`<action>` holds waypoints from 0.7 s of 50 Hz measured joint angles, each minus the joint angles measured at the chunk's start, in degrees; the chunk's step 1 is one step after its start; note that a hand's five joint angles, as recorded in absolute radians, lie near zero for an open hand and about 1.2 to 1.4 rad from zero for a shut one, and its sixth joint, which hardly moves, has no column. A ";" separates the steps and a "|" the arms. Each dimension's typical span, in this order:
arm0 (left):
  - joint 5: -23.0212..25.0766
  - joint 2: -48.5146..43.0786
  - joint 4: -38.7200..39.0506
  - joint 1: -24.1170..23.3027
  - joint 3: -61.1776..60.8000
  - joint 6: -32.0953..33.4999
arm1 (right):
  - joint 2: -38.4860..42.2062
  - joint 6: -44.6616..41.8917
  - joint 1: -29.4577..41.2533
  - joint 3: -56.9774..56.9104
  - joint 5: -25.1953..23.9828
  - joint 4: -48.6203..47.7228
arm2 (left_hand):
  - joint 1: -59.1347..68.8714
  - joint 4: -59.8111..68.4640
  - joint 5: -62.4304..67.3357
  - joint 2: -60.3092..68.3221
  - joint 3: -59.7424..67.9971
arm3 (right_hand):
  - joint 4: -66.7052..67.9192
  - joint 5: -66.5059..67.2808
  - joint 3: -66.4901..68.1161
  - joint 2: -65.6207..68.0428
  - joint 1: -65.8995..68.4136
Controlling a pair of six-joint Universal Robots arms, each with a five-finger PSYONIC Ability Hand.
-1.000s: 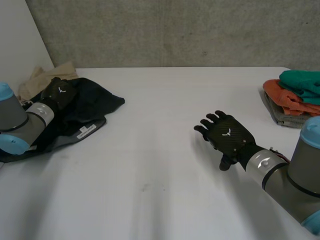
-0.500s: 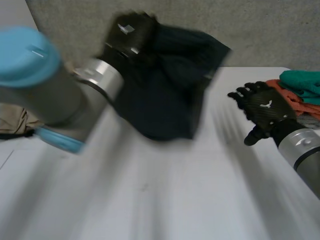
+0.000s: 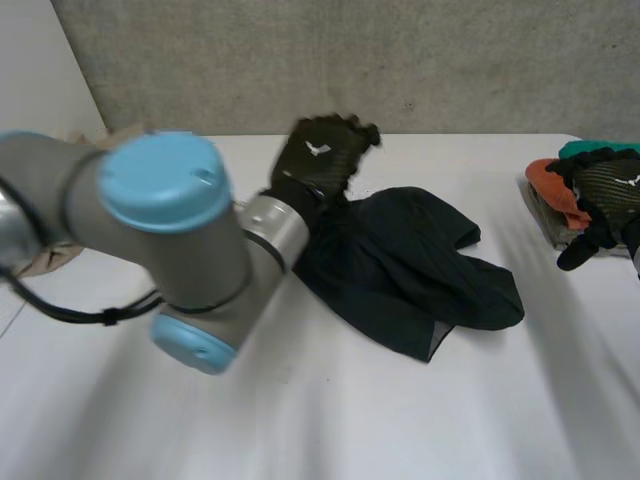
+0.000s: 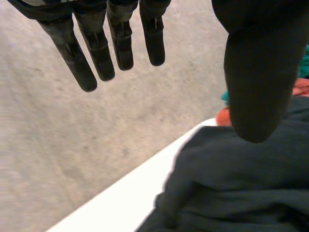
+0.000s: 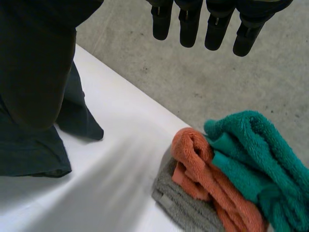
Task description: Fold the laundry.
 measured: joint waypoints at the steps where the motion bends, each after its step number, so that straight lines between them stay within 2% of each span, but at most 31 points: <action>1: 0.16 1.64 0.00 1.03 -1.25 0.99 | -0.41 0.73 0.10 -0.65 0.21 1.92 | -1.24 -1.32 -1.46 -1.39 -1.46 | 0.00 0.00 0.00 0.00 0.00; 6: 2.31 4.32 -0.13 5.19 -4.00 6.68 | -1.69 4.30 0.53 -2.37 -0.15 8.65 | -2.41 -2.97 -3.45 -3.42 -3.25 | 0.00 0.00 0.00 0.00 0.00; 13: 11.32 -2.62 -1.60 11.95 -2.17 18.33 | -1.73 10.27 2.27 -2.20 -3.63 16.12 | -2.41 -4.17 -4.71 -4.71 -4.78 | 0.00 0.00 0.00 0.00 0.00; 18: 15.89 -11.47 -4.23 14.72 3.01 24.30 | 1.70 13.10 5.88 0.11 -5.11 13.70 | -2.41 -4.17 -4.71 -4.71 -4.78 | 0.00 0.00 0.00 0.00 0.00; 23: 17.28 -19.19 -5.60 15.59 8.73 28.13 | 6.08 14.18 9.83 1.79 -4.99 7.62 | -2.39 -4.04 -4.43 -4.55 -4.63 | 0.17 0.13 0.19 0.35 0.26; 28: 17.45 -23.43 -5.10 15.97 12.57 29.52 | 10.29 14.26 12.09 2.17 -3.98 2.29 | -2.13 -0.74 -0.28 -1.43 -1.52 | 25.64 24.77 25.81 25.90 24.48; 29: 17.67 -24.48 -4.74 15.99 13.61 29.64 | 11.39 14.16 12.57 2.08 -3.44 0.89 | -2.01 -0.41 0.05 -1.04 -1.21 | 39.39 38.51 39.50 40.20 36.46; 30: 17.83 -24.90 -4.59 15.99 14.03 29.65 | 11.75 14.09 12.76 2.04 -3.21 0.39 | -0.70 0.73 1.20 0.11 -0.07 | 42.65 41.77 43.75 44.59 40.27; 31: 18.23 -25.60 -4.29 15.93 14.74 29.63 | 12.48 13.92 13.21 1.89 -2.70 -0.77 | 0.69 1.59 2.09 0.93 0.81 | 51.99 50.78 52.00 52.69 46.45; 35: 19.49 -27.00 -3.62 15.71 16.03 29.43 | 12.95 13.45 14.48 1.55 -1.90 -2.77 | 1.07 2.08 2.56 1.30 1.26 | 56.33 54.22 55.84 55.24 47.44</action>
